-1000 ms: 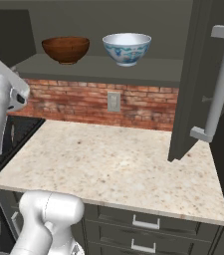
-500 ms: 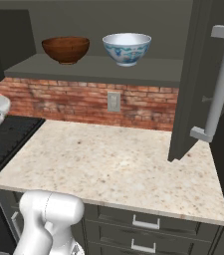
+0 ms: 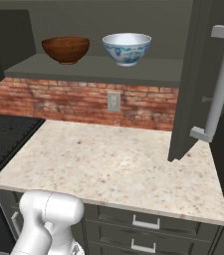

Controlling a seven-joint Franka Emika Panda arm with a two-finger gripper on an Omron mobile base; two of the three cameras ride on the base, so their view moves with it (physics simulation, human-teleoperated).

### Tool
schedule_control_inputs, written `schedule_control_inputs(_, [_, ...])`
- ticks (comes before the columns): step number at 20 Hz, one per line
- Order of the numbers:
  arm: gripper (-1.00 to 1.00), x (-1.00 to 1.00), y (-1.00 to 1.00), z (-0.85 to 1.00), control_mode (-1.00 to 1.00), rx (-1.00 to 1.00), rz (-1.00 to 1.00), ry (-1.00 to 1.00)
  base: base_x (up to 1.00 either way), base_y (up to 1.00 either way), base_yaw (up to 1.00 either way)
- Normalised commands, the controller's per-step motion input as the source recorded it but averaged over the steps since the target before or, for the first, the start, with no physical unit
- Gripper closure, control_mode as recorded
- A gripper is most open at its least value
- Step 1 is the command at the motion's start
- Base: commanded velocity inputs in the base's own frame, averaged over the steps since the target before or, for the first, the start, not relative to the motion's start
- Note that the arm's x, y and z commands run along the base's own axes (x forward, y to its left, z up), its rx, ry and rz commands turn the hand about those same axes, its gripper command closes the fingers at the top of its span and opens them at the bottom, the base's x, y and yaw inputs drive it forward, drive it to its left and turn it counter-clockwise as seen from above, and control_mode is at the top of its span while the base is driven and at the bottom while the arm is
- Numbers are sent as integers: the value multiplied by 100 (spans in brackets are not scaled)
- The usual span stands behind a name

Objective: Open the cabinet. Pick the bowls from the counter and place them in the cabinet. Then close the cabinet.

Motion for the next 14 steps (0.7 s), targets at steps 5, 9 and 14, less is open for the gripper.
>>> schedule_control_inputs(5, [-100,-100,2,-41,-100,-35,0,7,0,0,0])
schedule_control_inputs(9, [-100,-100,18,-28,-100,-36,0,2,0,0,0])
schedule_control_inputs(14, [-100,-43,65,-25,-100,-48,-1,-1,0,0,0])
